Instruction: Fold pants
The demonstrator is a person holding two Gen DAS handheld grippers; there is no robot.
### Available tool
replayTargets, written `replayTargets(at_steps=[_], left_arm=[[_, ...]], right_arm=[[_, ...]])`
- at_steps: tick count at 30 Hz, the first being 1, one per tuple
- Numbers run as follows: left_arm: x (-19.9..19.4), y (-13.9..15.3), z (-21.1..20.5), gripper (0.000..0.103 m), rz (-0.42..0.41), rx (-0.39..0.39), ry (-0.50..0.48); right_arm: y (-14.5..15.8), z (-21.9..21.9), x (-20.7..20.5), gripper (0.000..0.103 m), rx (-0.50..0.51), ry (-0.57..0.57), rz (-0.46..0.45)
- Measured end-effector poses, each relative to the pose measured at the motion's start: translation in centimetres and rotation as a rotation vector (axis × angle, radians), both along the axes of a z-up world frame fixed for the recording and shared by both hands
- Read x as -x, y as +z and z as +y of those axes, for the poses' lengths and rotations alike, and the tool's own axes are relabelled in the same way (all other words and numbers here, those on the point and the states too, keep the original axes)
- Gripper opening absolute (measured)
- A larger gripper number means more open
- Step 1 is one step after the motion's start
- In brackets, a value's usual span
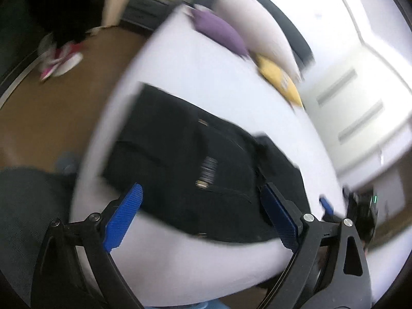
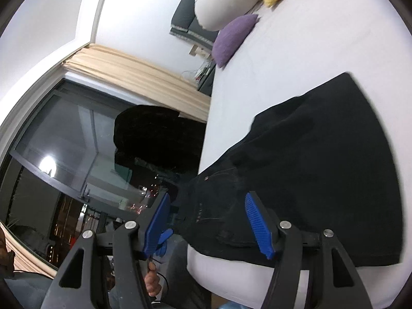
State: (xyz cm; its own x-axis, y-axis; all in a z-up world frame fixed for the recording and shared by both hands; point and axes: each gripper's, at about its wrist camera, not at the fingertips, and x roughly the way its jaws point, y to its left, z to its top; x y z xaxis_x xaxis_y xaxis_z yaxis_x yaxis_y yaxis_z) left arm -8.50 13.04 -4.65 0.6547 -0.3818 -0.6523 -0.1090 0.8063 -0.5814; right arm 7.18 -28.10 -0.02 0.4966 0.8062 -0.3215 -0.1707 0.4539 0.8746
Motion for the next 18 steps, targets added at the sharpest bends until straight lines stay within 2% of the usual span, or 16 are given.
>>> replayTargets(at_steps=[2, 5, 7, 11, 13, 18], left_arm=[[0.5, -1.3, 2.2, 0.094, 0.028, 0.079, 0.068], [0.3, -4.7, 4.3, 0.093, 0.098, 0.250, 0.149], [0.1, -6.2, 4.8, 0.092, 0.127, 0.323, 0.171], [-0.4, -7.4, 4.8, 0.092, 0.099, 0.371, 0.196], [-1.0, -8.0, 5.2, 0.091, 0.081, 0.423, 0.219], [-2.0, -9.6, 6.3, 0.065, 0.095, 0.498, 0.278]], right_arm=[[-0.1, 1.3, -0.1, 0.065, -0.012, 0.018, 0.001], [-0.1, 2.7, 0.0, 0.065, -0.020, 0.038, 0.003], [-0.1, 3.1, 0.3, 0.065, -0.023, 0.044, 0.006], [-0.4, 3.4, 0.5, 0.065, -0.030, 0.046, 0.012], [-0.4, 3.4, 0.4, 0.065, -0.037, 0.044, 0.015], [-0.1, 4.3, -0.8, 0.065, -0.046, 0.070, 0.008]])
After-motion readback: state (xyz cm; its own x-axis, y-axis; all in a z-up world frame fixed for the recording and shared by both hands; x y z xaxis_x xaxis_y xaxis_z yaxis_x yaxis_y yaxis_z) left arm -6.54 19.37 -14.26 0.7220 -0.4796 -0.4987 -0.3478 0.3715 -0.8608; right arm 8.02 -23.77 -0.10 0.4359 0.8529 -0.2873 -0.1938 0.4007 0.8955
